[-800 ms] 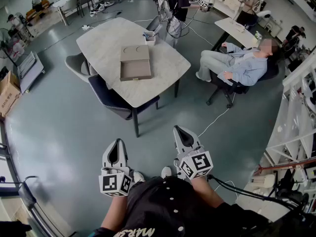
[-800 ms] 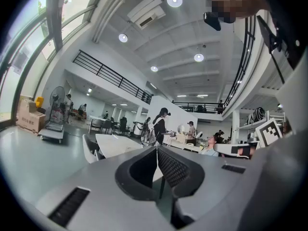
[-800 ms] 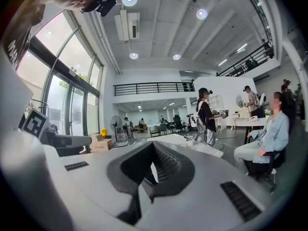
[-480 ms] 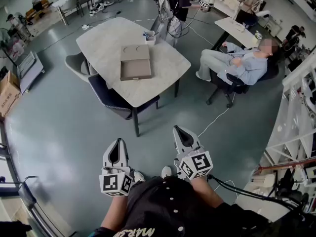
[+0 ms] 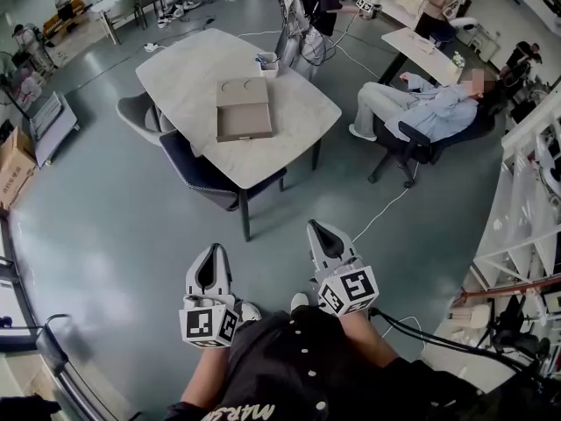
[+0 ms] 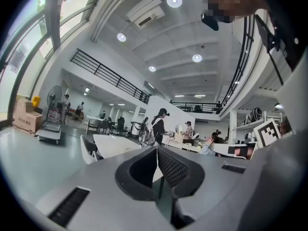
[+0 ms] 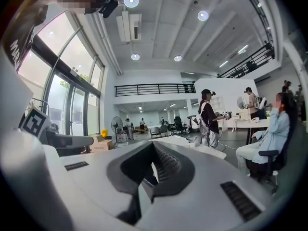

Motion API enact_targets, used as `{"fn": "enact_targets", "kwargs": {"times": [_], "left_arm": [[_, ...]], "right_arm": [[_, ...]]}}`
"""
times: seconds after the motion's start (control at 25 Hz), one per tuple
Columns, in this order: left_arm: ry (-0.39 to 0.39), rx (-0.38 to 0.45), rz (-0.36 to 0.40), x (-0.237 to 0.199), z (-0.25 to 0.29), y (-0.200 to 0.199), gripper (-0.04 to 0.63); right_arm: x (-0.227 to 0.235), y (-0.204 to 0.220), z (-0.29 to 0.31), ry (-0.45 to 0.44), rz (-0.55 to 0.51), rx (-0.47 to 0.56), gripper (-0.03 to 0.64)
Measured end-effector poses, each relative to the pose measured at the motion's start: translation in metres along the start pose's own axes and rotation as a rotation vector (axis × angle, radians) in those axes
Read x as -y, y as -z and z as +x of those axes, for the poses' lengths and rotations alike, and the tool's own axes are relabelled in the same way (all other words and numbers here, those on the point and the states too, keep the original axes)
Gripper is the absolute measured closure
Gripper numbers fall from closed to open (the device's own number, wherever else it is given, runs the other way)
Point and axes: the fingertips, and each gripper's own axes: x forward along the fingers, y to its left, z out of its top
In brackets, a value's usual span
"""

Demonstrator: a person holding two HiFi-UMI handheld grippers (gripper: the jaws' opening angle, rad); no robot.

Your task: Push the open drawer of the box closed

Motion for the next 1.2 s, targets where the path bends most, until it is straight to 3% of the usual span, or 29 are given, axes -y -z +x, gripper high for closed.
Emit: {"fn": "enact_targets", "kwargs": {"times": [0.6, 0.88, 1.2], "left_arm": [[0.037, -0.04, 0.015, -0.053, -0.023, 0.003, 0.577], [0.026, -0.055, 0.012, -0.067, 0.005, 0.01, 0.577], [0.008, -0.047, 0.019, -0.078, 0.077, 0.001, 0.577]], "right_arm": [[-0.056, 0.027, 0.019, 0.021, 0.025, -0.043, 0.62], [-0.044, 0.036, 0.051, 0.009, 0.034, -0.056, 0.62], [0.0, 0.02, 0.121, -0.013, 0.039, -0.025, 0.62]]}}
